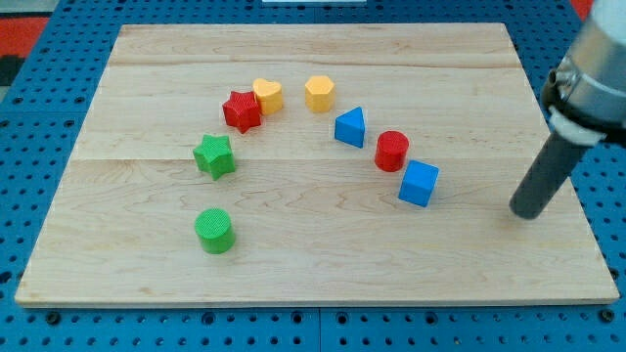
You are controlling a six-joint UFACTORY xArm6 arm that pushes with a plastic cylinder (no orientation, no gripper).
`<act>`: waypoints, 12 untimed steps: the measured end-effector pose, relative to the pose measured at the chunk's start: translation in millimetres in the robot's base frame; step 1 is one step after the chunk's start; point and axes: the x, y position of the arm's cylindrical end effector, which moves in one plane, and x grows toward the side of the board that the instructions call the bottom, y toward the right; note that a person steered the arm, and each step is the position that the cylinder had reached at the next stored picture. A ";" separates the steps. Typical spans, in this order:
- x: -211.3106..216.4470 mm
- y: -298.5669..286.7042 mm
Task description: Slide the blue cube slightly down
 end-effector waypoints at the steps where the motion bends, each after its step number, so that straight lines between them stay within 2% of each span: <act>1: -19.2 -0.4; 2: -36.3 -1.6; 3: -72.2 -1.6; 5: -79.5 -20.4; 9: -47.0 -91.6; 12: -4.4 -94.1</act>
